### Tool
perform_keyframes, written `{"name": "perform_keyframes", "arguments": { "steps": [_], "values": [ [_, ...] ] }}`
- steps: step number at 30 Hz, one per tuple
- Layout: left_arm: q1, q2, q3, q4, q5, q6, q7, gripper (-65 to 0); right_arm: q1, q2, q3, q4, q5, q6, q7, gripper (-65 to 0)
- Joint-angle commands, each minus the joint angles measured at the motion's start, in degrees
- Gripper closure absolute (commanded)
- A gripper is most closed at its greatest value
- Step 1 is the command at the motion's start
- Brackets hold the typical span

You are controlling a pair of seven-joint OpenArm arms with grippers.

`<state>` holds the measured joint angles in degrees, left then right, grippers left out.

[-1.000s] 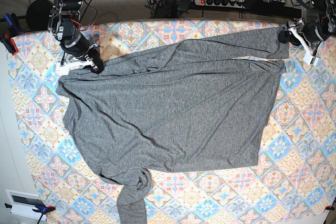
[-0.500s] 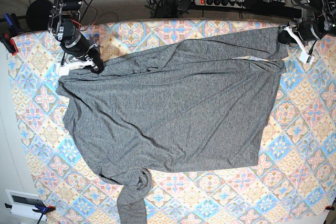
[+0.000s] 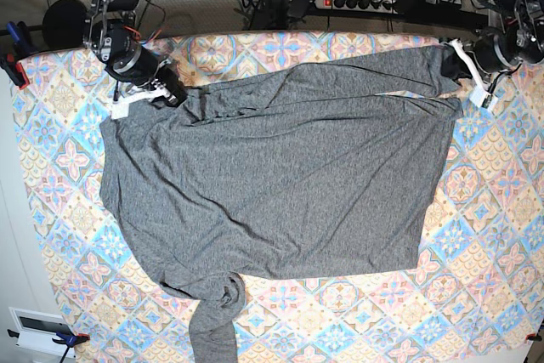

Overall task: Layout the t-shirt on the table in an organized manner, then fold the t-shirt properly
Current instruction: 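Pull the shirt edge taut between both grippers, folding the sleeve under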

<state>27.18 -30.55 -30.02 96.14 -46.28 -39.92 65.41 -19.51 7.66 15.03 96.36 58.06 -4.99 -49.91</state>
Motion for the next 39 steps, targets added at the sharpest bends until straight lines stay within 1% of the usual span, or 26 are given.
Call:
{"name": "perform_keyframes", "arguments": {
  "steps": [1, 3, 5, 7, 10, 13, 15, 19, 23, 26, 28, 30, 34, 37, 39],
  "values": [
    [0.12, -1.41, -1.06, 0.87, -0.97, -0.08, -0.48, 0.0, 0.12, 0.38, 0.4, 1.09, 0.71, 0.47, 0.11, 0.0],
    [0.12, -1.59, -2.55, 0.87, -1.06, -0.08, -0.48, 0.0, 0.12, 0.56, 0.58, 1.09, 0.71, 0.47, 0.11, 0.0],
    [0.12, -1.85, -3.69, 0.87, -1.15, -0.08, -0.48, 0.0, 0.39, 1.79, 0.23, 1.09, 0.71, 0.47, 0.11, 0.0],
    [0.12, -1.85, -5.89, 0.87, -2.03, -0.08, -0.48, 0.0, 0.47, 1.97, 0.31, 1.09, 0.71, 0.47, 0.11, 0.0],
    [0.47, -1.85, -10.11, 0.96, -6.68, -0.08, -0.22, 0.0, 0.47, 2.05, 0.49, 1.09, 0.71, 0.47, 0.11, 0.0],
    [0.56, -2.11, -11.96, 0.96, -11.43, -0.08, -0.04, 0.0, 0.56, 2.93, 0.49, 1.09, 0.71, 0.47, 0.11, 0.0],
    [0.47, -3.26, -13.36, 0.96, -13.19, -0.08, 1.27, 0.0, 0.56, 3.46, 0.23, 1.09, 0.71, 0.47, 0.11, 0.0],
    [-1.29, -3.08, -16.53, 0.96, -15.65, -0.08, 4.44, 0.0, 0.65, 3.81, 0.58, 2.06, 0.71, 0.47, 0.2, 0.0],
    [-4.37, -3.08, -17.06, 0.96, -19.43, -0.08, 5.58, 0.0, 0.91, 5.22, 0.58, 3.64, 0.62, 0.29, 0.55, 0.0],
    [-6.39, -3.08, -16.97, 0.96, -21.89, -0.08, 5.67, 0.0, 3.55, 5.66, 0.58, 3.56, 0.62, 0.29, 0.2, 0.0],
    [-7.53, -2.91, -16.97, 0.96, -22.16, -0.08, 5.67, 0.0, 4.78, 5.83, 0.58, 3.56, 0.62, 0.29, 0.11, 0.0],
    [-8.76, -1.85, -16.97, 0.96, -21.89, -0.08, 5.67, 0.0, 5.66, 6.19, 0.31, 3.56, 0.62, 0.2, 0.11, 0.0],
    [-10.52, -1.5, -17.06, 0.87, -21.72, -0.08, 5.67, 0.0, 7.86, 6.27, 0.05, 3.03, 0.62, 0.2, -0.07, 0.0],
    [-11.93, -1.24, -17.06, 0.87, -21.45, -0.08, 5.67, 0.0, 10.94, 6.27, 0.05, 2.85, 0.62, 0.2, -2.53, 0.0],
    [-13.42, -1.06, -16.97, 0.87, -19.61, -0.08, 5.67, 0.0, 12.69, 6.27, 0.05, 2.85, 0.62, 0.2, -3.85, 0.0]
  ]
}}
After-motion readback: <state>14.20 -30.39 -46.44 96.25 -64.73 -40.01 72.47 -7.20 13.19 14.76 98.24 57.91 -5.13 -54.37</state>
